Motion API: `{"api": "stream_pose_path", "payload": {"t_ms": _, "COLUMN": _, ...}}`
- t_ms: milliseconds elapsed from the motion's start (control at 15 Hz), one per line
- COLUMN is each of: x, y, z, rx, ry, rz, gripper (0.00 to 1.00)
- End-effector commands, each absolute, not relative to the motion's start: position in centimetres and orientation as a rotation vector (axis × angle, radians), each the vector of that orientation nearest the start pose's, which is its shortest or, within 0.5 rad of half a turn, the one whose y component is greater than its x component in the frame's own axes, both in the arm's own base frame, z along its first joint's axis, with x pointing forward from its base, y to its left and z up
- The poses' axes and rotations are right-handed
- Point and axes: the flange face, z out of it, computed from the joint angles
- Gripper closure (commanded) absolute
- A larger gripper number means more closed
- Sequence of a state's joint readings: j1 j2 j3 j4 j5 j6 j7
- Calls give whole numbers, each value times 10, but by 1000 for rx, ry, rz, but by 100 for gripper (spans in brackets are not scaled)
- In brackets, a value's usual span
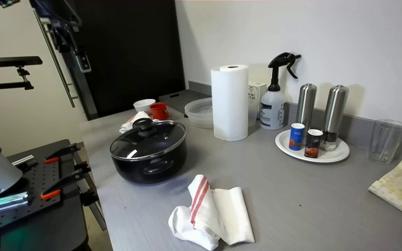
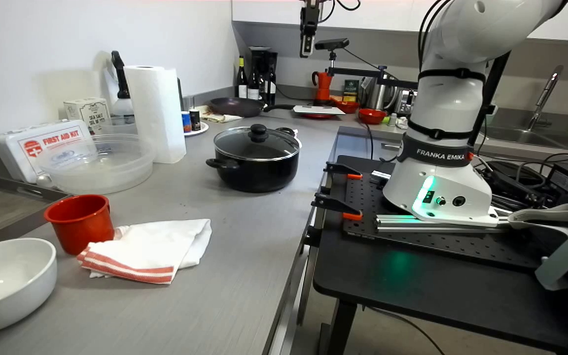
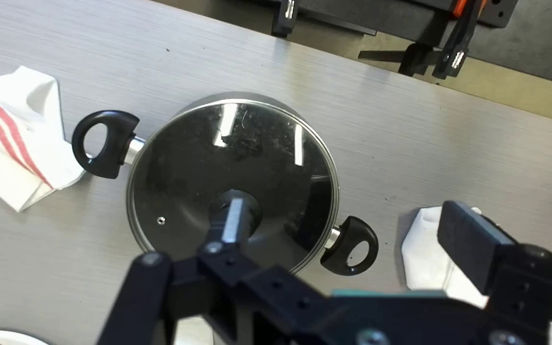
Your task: Remove the glass lid from the black pot and put it on the table
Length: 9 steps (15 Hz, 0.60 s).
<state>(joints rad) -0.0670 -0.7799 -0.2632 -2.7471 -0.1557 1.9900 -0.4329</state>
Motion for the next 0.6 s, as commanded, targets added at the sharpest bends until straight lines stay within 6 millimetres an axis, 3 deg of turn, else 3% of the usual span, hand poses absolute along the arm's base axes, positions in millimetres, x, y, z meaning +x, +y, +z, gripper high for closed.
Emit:
{"api": "stream_pose_path", "payload": {"t_ms": 0, "x": 328, "y": -102, "z": 415, "rx": -3113, "ry": -320, "rz": -21, "gripper": 0}}
{"api": "stream_pose_path", "payload": {"t_ms": 533, "x": 389, "y": -111, "z": 359, "rx": -3144, "ry": -170, "rz": 110, "gripper": 0}}
